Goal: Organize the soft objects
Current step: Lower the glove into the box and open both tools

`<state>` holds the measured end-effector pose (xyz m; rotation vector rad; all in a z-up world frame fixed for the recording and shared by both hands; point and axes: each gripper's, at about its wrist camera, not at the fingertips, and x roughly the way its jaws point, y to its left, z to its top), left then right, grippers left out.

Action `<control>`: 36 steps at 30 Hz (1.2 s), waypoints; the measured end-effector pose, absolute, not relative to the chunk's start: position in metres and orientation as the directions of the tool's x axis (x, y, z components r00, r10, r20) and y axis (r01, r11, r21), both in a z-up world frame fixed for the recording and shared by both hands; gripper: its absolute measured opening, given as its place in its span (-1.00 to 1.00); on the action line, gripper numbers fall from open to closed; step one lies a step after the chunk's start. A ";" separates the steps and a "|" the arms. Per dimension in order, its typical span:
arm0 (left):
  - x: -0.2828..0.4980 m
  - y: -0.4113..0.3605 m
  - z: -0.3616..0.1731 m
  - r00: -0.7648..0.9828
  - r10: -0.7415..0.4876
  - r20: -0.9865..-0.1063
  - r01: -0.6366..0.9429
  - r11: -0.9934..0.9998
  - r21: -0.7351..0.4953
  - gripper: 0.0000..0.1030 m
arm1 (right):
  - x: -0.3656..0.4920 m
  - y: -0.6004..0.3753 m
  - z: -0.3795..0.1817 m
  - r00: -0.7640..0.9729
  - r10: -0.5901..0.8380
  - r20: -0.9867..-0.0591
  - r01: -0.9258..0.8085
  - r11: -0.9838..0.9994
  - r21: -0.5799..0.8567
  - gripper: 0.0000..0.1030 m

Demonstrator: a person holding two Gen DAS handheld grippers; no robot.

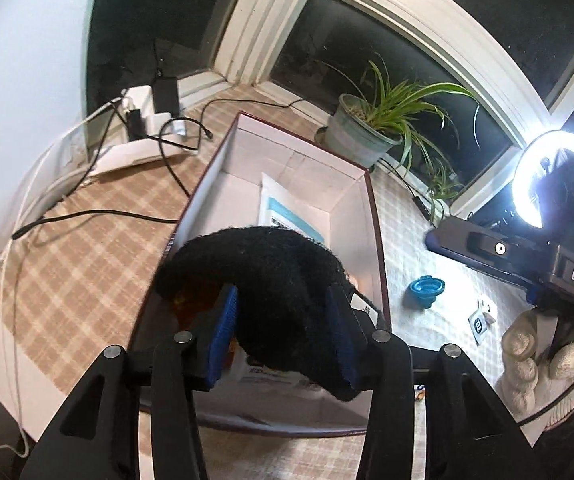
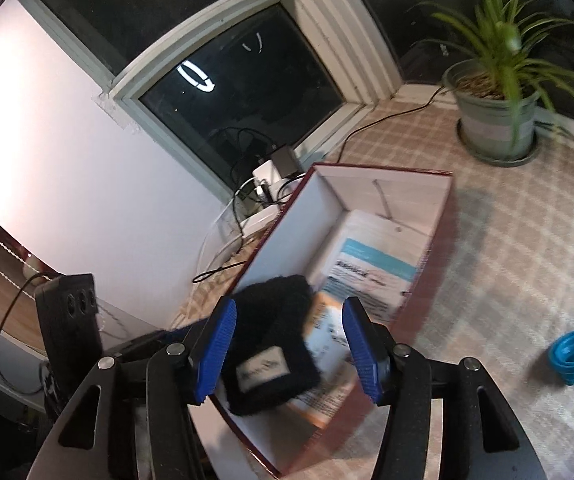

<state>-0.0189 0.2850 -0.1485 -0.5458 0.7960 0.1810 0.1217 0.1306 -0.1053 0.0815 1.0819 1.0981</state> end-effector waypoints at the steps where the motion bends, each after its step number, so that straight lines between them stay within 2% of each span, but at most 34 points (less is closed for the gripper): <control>1: -0.021 0.285 -0.147 0.695 -0.037 -0.718 -0.359 0.848 -0.391 -0.15 | 0.122 0.124 -0.104 0.040 0.749 -0.662 -0.677 0.507 0.533 0.00; 6: -0.035 0.282 -0.136 0.715 0.004 -0.699 -0.371 0.850 -0.375 -0.15 | 0.127 0.079 -0.096 0.094 0.750 -0.654 -0.664 0.537 0.520 0.00; 12: -0.047 0.266 -0.116 0.766 -0.006 -0.643 -0.327 0.857 -0.398 -0.15 | 0.134 0.005 -0.095 0.203 0.731 -0.651 -0.629 0.607 0.485 0.00; 18: -0.045 0.234 -0.099 0.799 -0.041 -0.600 -0.255 0.880 -0.400 -0.15 | 0.115 -0.065 -0.120 0.276 0.673 -0.686 -0.559 0.693 0.455 0.05; 26: -0.038 0.190 -0.110 0.781 -0.135 -0.609 -0.175 0.890 -0.421 -0.14 | 0.058 -0.079 -0.173 0.392 0.483 -0.783 -0.532 0.813 0.236 0.06; 36: -0.038 0.164 -0.126 0.734 -0.211 -0.646 -0.114 0.899 -0.423 -0.14 | 0.019 -0.026 -0.211 0.494 0.361 -0.791 -0.590 0.807 0.000 0.06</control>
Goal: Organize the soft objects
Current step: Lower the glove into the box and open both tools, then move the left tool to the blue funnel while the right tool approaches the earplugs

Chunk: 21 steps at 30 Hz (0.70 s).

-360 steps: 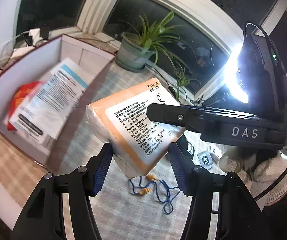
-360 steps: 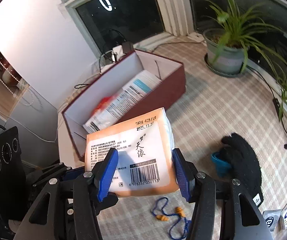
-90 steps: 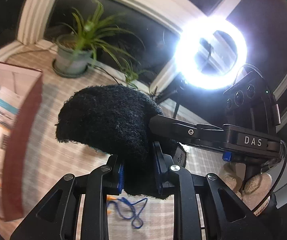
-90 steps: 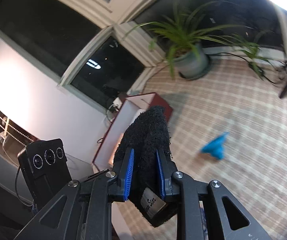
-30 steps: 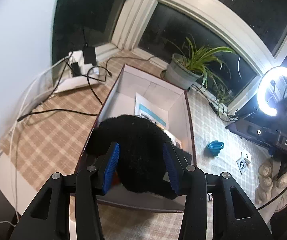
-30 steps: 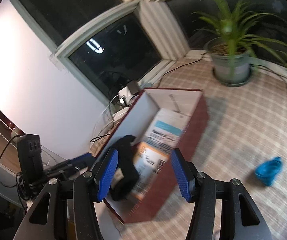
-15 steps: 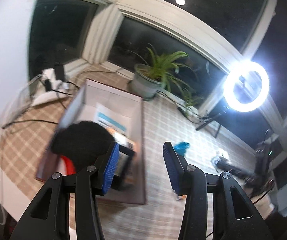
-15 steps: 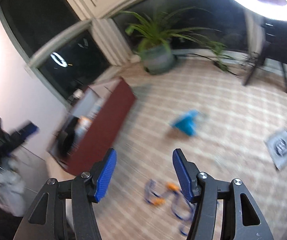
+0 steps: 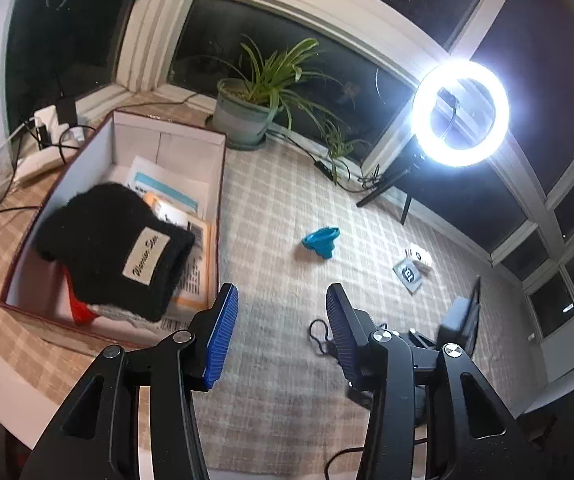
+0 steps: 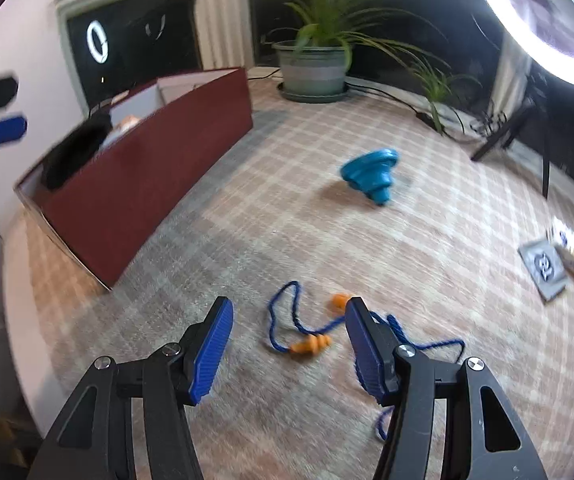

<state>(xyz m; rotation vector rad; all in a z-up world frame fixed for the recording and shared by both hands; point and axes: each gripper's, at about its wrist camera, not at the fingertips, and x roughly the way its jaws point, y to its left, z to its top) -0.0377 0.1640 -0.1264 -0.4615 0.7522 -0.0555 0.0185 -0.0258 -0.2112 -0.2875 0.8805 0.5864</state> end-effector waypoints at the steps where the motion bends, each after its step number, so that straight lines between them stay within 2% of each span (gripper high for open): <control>1: -0.038 0.165 -0.127 0.730 -0.217 -0.648 -0.115 0.896 -0.429 -0.14 | 0.016 -0.020 -0.214 0.511 0.340 -0.790 -0.592 0.805 -0.036 0.06; 4: -0.038 0.166 -0.128 0.726 -0.220 -0.651 -0.113 0.896 -0.429 -0.14 | 0.014 -0.008 -0.226 0.547 0.281 -0.789 -0.591 0.797 -0.126 0.06; 12: -0.033 0.160 -0.129 0.715 -0.248 -0.653 -0.077 0.901 -0.426 -0.14 | 0.024 -0.028 -0.242 0.585 0.153 -0.797 -0.523 0.822 -0.226 0.05; 17: -0.027 0.151 -0.130 0.709 -0.275 -0.649 -0.048 0.900 -0.434 -0.14 | 0.036 -0.070 -0.240 0.582 0.106 -0.806 -0.447 0.870 -0.208 0.05; 21: -0.021 0.141 -0.133 0.701 -0.299 -0.648 -0.023 0.898 -0.439 -0.14 | 0.046 -0.104 -0.238 0.521 0.166 -0.837 -0.414 0.907 -0.077 0.05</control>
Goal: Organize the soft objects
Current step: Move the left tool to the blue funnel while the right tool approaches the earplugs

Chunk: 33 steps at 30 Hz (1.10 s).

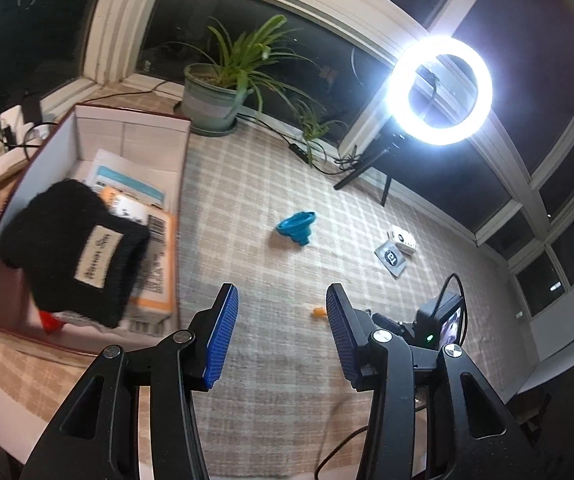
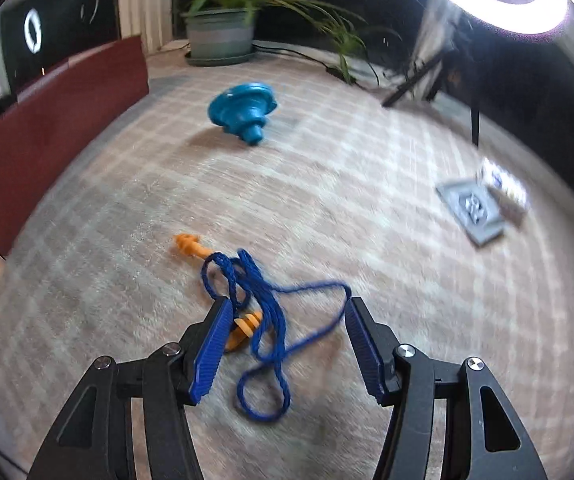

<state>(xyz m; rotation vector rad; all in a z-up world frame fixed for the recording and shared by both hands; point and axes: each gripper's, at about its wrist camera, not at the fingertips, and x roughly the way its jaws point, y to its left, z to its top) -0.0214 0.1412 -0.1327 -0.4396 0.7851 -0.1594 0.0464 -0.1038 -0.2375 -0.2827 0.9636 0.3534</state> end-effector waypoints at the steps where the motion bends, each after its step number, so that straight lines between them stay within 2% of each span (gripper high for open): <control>1: -0.019 0.139 -0.134 0.699 -0.304 -0.648 -0.019 0.897 -0.442 -0.14 | 0.046 -0.111 -0.236 0.517 0.175 -0.838 -0.407 0.911 -0.060 0.05; 6: -0.011 0.127 -0.141 0.682 -0.329 -0.653 -0.002 0.892 -0.451 -0.14 | 0.032 -0.126 -0.225 0.467 0.318 -0.825 -0.443 0.892 0.093 0.06; 10: -0.007 0.120 -0.146 0.672 -0.342 -0.657 0.003 0.888 -0.460 -0.14 | 0.022 -0.120 -0.234 0.455 0.331 -0.827 -0.459 0.883 0.101 0.36; 13: -0.002 0.116 -0.149 0.666 -0.345 -0.661 0.000 0.886 -0.463 -0.14 | 0.023 -0.115 -0.243 0.488 0.288 -0.824 -0.453 0.890 0.043 0.36; 19: 0.019 0.092 -0.157 0.660 -0.353 -0.662 0.021 0.891 -0.454 -0.13 | 0.039 -0.103 -0.244 0.478 0.283 -0.832 -0.486 0.874 0.018 0.36; 22: 0.036 0.078 -0.166 0.658 -0.350 -0.667 0.023 0.894 -0.447 0.09 | 0.042 -0.097 -0.245 0.466 0.276 -0.841 -0.515 0.857 -0.004 0.36; 27: 0.075 0.065 -0.186 0.649 -0.331 -0.686 -0.017 0.894 -0.448 0.11 | 0.046 -0.098 -0.244 0.409 0.267 -0.873 -0.519 0.855 0.019 0.36; 30: 0.096 0.060 -0.197 0.630 -0.325 -0.705 -0.031 0.897 -0.442 0.11 | 0.050 -0.105 -0.238 0.326 0.314 -0.892 -0.530 0.842 0.102 0.36; 33: 0.113 0.056 -0.208 0.614 -0.326 -0.719 -0.050 0.893 -0.448 0.11 | 0.052 -0.107 -0.234 0.335 0.326 -0.884 -0.559 0.824 0.093 0.36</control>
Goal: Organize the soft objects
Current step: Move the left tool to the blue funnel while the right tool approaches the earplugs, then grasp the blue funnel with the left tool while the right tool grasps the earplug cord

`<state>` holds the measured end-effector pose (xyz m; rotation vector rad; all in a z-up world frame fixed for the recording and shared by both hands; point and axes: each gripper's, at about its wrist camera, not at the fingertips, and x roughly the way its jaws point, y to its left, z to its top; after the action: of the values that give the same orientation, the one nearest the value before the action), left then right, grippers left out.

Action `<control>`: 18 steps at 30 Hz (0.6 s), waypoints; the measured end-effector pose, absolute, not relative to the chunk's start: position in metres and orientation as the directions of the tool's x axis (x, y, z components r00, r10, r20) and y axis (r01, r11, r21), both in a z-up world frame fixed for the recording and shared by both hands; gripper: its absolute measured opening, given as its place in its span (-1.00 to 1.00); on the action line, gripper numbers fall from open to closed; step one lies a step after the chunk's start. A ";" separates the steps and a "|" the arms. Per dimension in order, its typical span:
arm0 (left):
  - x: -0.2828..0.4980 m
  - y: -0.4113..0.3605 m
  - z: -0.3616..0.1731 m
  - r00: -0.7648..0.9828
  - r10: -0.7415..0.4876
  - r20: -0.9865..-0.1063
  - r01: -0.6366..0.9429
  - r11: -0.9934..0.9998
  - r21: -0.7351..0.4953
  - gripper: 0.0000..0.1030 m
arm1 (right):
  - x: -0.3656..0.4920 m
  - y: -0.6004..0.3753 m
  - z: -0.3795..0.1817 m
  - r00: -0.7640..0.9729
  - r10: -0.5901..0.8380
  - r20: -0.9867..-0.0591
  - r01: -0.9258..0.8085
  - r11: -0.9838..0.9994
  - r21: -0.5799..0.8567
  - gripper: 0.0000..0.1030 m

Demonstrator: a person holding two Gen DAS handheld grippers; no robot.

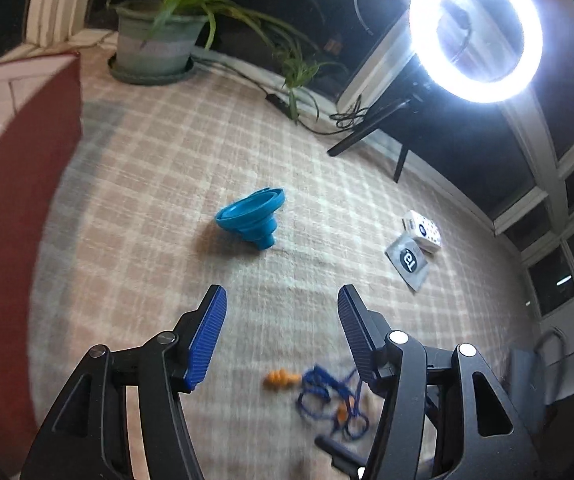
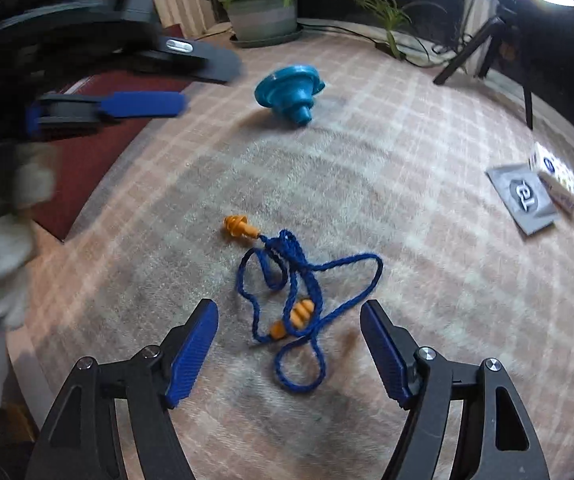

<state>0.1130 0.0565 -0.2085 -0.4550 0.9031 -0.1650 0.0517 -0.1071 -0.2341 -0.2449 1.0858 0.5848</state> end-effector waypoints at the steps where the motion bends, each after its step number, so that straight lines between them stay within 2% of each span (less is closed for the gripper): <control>1: 0.119 0.055 -0.213 0.610 -0.325 -0.723 -0.056 0.892 -0.449 0.11 | 0.052 -0.106 -0.235 0.332 0.330 -0.884 -0.572 0.815 0.089 0.36; 6: 0.143 0.045 -0.227 0.600 -0.291 -0.745 -0.072 0.908 -0.412 0.11 | 0.052 -0.097 -0.245 0.385 0.300 -0.873 -0.583 0.812 0.023 0.36; 10: 0.157 0.044 -0.238 0.605 -0.258 -0.753 -0.113 0.909 -0.401 0.11 | 0.051 -0.099 -0.244 0.417 0.309 -0.855 -0.562 0.827 0.024 0.35; 15: 0.171 0.041 -0.251 0.611 -0.223 -0.760 -0.157 0.907 -0.392 0.11 | 0.046 -0.103 -0.245 0.459 0.312 -0.832 -0.553 0.833 0.008 0.24; 18: 0.178 0.040 -0.257 0.609 -0.209 -0.765 -0.177 0.905 -0.387 0.11 | 0.044 -0.108 -0.243 0.473 0.316 -0.822 -0.539 0.842 0.014 0.08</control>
<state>0.1785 0.0397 -0.2566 -0.4561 0.9246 -0.0190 0.0439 -0.1079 -0.2434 -0.2624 0.9425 0.5299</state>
